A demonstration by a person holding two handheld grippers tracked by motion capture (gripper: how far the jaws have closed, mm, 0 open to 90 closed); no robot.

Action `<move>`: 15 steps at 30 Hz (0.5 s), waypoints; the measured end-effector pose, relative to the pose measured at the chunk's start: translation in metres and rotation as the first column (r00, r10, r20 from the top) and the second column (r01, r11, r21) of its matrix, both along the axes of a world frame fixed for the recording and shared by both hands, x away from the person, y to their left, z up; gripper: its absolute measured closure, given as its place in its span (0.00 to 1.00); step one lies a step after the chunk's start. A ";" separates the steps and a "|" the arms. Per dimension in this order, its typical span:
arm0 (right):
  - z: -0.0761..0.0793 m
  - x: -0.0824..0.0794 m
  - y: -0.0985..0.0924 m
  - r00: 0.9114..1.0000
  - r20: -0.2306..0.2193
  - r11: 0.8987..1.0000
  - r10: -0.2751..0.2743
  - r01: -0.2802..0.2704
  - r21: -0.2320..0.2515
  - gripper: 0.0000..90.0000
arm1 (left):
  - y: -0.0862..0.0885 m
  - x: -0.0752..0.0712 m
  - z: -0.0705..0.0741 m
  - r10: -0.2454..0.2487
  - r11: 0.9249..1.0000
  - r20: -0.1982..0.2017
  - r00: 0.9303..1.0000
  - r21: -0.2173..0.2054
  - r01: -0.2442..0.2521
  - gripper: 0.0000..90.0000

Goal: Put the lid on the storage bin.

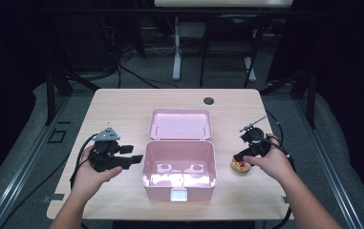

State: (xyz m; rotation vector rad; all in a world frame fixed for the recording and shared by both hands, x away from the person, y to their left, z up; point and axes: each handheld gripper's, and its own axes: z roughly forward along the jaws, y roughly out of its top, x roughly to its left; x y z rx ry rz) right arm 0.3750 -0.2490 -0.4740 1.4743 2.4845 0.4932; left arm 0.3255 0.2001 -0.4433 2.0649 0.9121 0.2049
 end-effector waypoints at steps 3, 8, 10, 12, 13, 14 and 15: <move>-0.003 0.003 0.000 1.000 -0.025 1.000 -0.003 0.003 -0.013 0.22 | 0.002 0.000 0.000 0.004 1.000 0.001 1.000 -0.004 -0.004 0.48; -0.005 0.006 0.000 0.999 -0.043 1.000 -0.006 0.005 -0.023 0.22 | 0.003 0.001 0.000 0.018 1.000 0.005 1.000 -0.005 -0.018 0.48; -0.005 0.008 0.001 0.998 -0.063 1.000 -0.010 0.008 -0.029 0.23 | 0.003 0.001 0.000 0.019 1.000 0.002 1.000 -0.005 -0.019 0.48; -0.005 0.010 0.001 0.998 -0.069 0.999 -0.007 0.005 -0.037 0.24 | 0.003 0.001 -0.001 0.021 1.000 0.004 1.000 -0.003 -0.021 0.49; -0.005 0.011 0.001 0.997 -0.078 0.999 -0.011 0.007 -0.042 0.24 | 0.003 0.001 -0.001 0.020 1.000 0.004 1.000 -0.003 -0.020 0.49; -0.005 0.012 0.002 0.996 -0.086 0.999 -0.015 0.010 -0.054 0.24 | 0.003 0.001 -0.001 0.020 1.000 0.004 1.000 -0.003 -0.020 0.48; -0.005 0.014 0.002 0.996 -0.093 0.998 -0.010 0.004 -0.062 0.24 | 0.003 0.001 -0.001 0.021 1.000 0.004 1.000 -0.001 -0.021 0.49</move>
